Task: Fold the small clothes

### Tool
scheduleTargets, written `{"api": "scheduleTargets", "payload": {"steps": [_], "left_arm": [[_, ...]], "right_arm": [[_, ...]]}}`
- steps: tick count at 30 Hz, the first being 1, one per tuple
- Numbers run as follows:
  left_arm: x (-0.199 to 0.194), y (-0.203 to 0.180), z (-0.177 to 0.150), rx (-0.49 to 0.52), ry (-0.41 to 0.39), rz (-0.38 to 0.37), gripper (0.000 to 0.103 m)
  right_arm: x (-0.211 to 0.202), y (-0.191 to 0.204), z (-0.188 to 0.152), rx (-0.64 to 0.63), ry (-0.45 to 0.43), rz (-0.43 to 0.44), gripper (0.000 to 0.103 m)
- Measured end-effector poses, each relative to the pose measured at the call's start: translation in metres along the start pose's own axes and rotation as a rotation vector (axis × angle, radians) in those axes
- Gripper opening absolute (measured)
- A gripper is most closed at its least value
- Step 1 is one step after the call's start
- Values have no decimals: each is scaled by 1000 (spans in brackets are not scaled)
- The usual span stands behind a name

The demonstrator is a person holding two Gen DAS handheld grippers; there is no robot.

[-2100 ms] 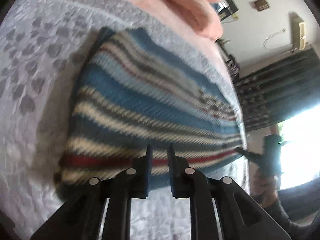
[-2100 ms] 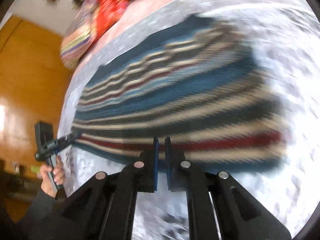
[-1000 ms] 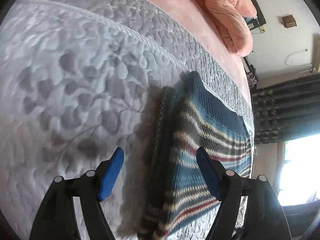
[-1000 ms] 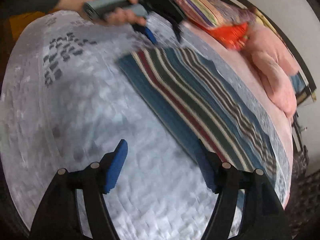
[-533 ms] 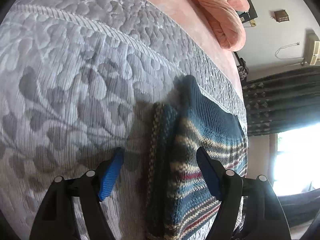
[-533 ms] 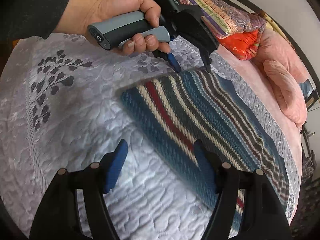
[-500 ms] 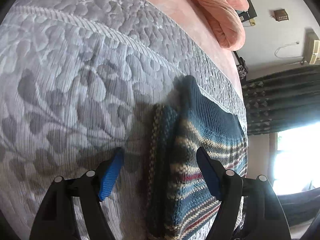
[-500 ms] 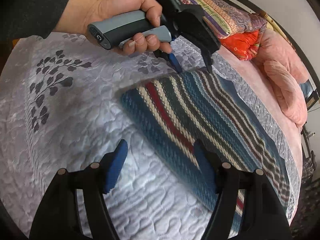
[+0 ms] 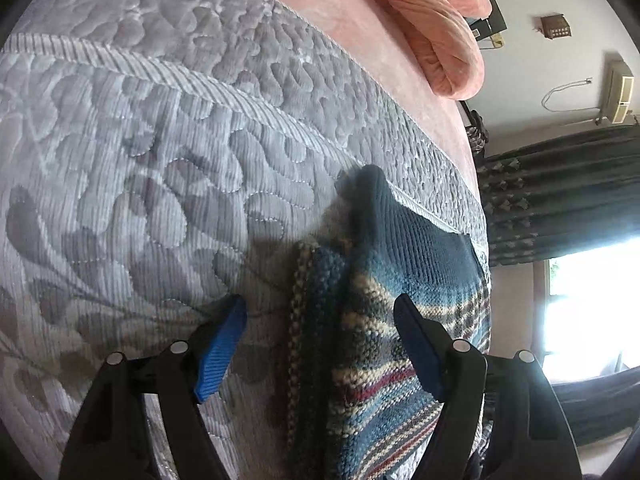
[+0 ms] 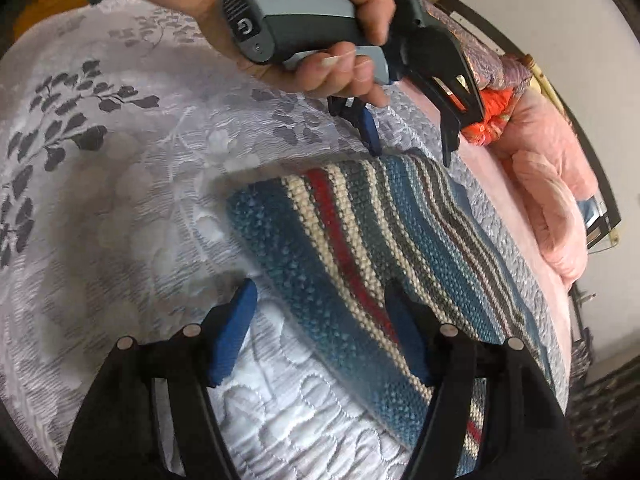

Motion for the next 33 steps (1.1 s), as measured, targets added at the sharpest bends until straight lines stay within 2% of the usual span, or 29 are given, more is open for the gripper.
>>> {"api": "scheduleTargets", "payload": {"steps": [7,8,9,11,12,14,15,18,20,24,33], "left_arm": [[17,-12,5,33,30,-7,75],[19,-13,6,34,36,-11,73],[20,-14,7,35,40,-11,69],[24,-15,9,24,58,-24,47],[26,-14,10,23,66,-15,45],[29,-13,11,17,76,-5,42],[29,-13,12,11,76,-3,41],[29,-14,13,-1,73,7,30],[28,-18,13,6,70,13,24],[29,-29,16,14,78,36,22],[30,-57,22,38,96,94,21]], "right_arm": [[10,10,15,-23,-26,-79,65],[12,10,17,-23,-29,-85,65],[13,12,20,-24,-33,-94,65],[15,12,22,-25,-38,-107,65],[16,13,23,-21,-39,-114,64],[17,14,26,-14,-35,-115,59],[17,15,28,-6,-31,-114,55],[20,11,30,29,-6,-106,35],[19,3,31,70,6,-84,30],[13,-10,32,116,7,-74,26],[-2,-42,37,212,8,-44,24]]}}
Point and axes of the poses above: each gripper's, at about its wrist camera, not at the fingertips, and x roughly the way its jaws point, y to its left, z to its top, the point moved 1 cm from there along x, roughly the way its jaws point, and after that the axes turned 14 degrees about -z, right-handed, at the moved point
